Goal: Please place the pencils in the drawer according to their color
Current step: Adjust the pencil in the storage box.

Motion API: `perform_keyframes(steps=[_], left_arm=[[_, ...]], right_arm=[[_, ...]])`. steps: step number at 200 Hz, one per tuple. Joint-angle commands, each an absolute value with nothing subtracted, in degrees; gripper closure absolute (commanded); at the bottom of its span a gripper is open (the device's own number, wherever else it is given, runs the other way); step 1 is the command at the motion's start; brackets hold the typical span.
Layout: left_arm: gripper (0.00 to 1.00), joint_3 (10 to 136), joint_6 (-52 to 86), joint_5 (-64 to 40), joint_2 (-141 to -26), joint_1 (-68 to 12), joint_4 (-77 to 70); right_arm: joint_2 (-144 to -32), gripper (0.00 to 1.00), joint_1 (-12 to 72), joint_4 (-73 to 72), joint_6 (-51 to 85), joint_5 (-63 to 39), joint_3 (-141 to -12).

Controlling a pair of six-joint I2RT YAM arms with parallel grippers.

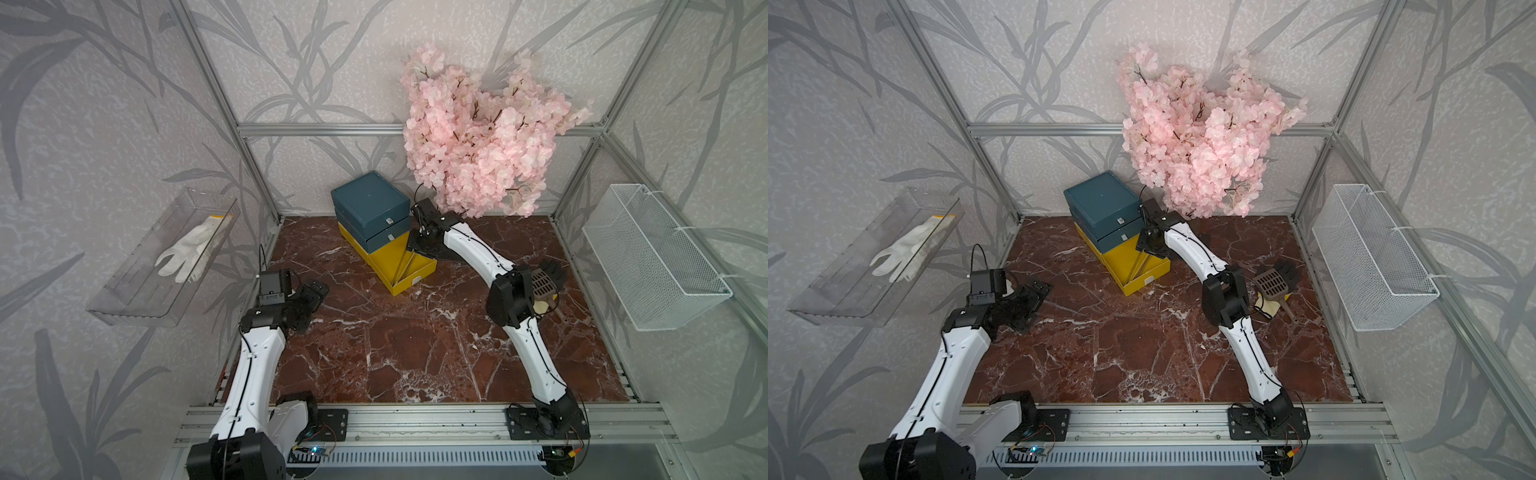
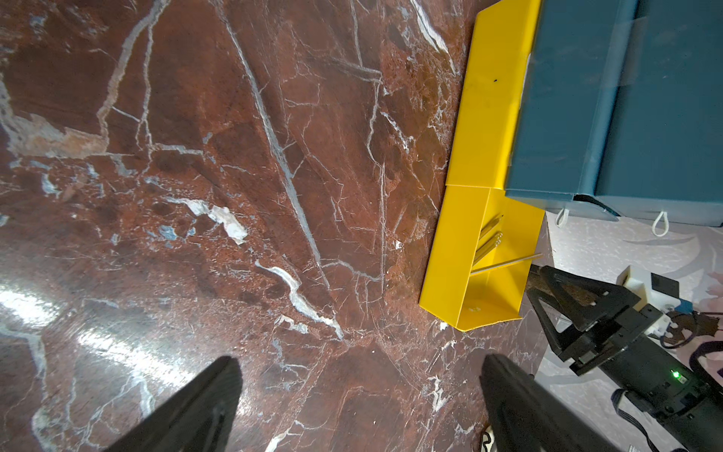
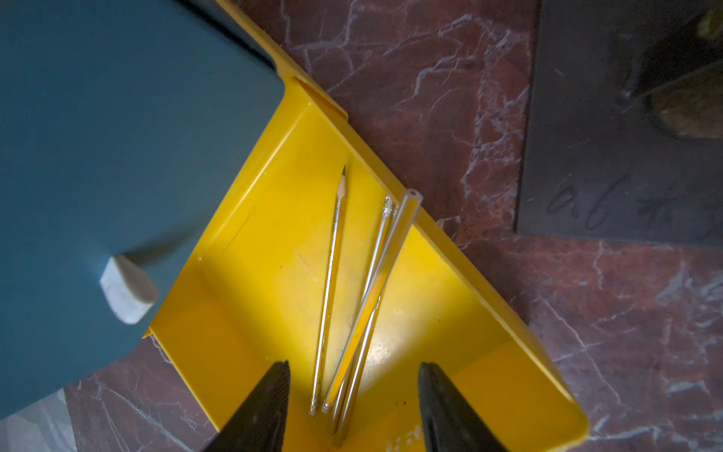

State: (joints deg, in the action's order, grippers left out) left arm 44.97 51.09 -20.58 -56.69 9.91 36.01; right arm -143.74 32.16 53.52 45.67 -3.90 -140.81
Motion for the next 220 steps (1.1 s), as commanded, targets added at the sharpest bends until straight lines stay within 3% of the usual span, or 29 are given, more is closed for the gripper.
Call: perform_keyframes(steps=[1,41,90,166,220], left_arm=[[0.0,47.06,50.84,-19.48,-56.03,9.89,36.99],[0.0,46.93,51.09,-19.34,-56.51,9.92,36.28],[0.0,46.4,51.33,-19.29,-56.95,9.88,35.64],[0.0,44.74,50.99,-18.73,-56.02,9.88,35.62],[0.0,45.44,50.43,-12.69,-52.37,9.84,45.14]], right_arm=[[-148.02,0.44,31.99,56.69,46.43,-4.0,-145.74],[-153.79,0.44,32.4,56.64,47.55,-6.48,-154.63],[-151.75,0.44,34.65,48.31,41.6,-11.15,-153.2],[-133.83,0.44,34.63,30.27,38.68,-13.57,-126.19],[-117.32,0.44,34.8,22.83,39.97,-17.16,-105.9]])
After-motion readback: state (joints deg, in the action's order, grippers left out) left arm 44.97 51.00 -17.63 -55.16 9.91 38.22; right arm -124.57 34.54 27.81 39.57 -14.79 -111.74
